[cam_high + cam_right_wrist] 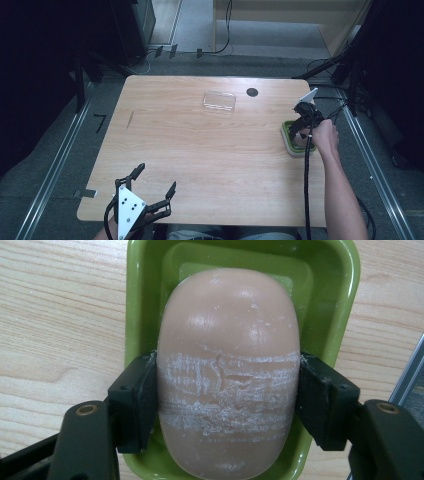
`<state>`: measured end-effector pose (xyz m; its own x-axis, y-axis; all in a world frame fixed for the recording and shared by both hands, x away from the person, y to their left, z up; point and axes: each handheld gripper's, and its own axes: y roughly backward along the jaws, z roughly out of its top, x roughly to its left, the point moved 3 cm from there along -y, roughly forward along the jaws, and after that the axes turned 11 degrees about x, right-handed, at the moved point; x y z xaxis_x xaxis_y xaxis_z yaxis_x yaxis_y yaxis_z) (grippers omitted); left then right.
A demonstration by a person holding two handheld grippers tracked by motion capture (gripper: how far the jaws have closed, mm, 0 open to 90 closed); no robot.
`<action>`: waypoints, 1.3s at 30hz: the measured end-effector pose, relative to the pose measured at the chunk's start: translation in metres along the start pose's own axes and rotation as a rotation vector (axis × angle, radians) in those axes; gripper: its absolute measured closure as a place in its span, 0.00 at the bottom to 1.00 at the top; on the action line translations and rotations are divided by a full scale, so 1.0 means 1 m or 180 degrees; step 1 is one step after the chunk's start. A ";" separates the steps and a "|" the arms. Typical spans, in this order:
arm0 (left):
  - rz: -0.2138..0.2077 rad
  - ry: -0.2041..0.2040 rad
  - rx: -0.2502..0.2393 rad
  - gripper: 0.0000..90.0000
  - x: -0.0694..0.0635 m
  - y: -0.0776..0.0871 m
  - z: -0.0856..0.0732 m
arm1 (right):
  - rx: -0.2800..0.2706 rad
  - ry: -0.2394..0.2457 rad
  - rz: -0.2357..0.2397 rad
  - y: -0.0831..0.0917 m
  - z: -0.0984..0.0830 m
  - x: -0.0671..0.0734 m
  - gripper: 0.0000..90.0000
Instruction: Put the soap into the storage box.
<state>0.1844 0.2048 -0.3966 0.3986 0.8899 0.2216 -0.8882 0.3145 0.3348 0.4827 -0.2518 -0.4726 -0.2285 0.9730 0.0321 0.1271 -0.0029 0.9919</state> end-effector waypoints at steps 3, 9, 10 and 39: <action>-0.0003 0.0001 -0.0002 0.11 0.000 0.000 0.000 | -0.0010 -0.0017 0.0004 -0.001 0.000 -0.002 0.37; -0.0003 -0.0001 0.0001 0.11 0.000 0.000 0.000 | 0.0027 -0.0025 0.0004 -0.003 0.000 -0.001 0.37; -0.0002 -0.0002 0.0003 0.11 0.000 0.000 0.000 | 0.0031 -0.0023 0.0004 -0.004 0.000 -0.001 0.37; -0.0022 -0.0036 0.0012 0.11 -0.002 -0.005 0.002 | -0.0109 0.0021 -0.0077 0.013 -0.016 0.001 0.20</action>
<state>0.1879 0.2011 -0.3971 0.4073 0.8840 0.2295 -0.8846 0.3194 0.3397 0.4682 -0.2542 -0.4572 -0.2376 0.9713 0.0087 0.0884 0.0127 0.9960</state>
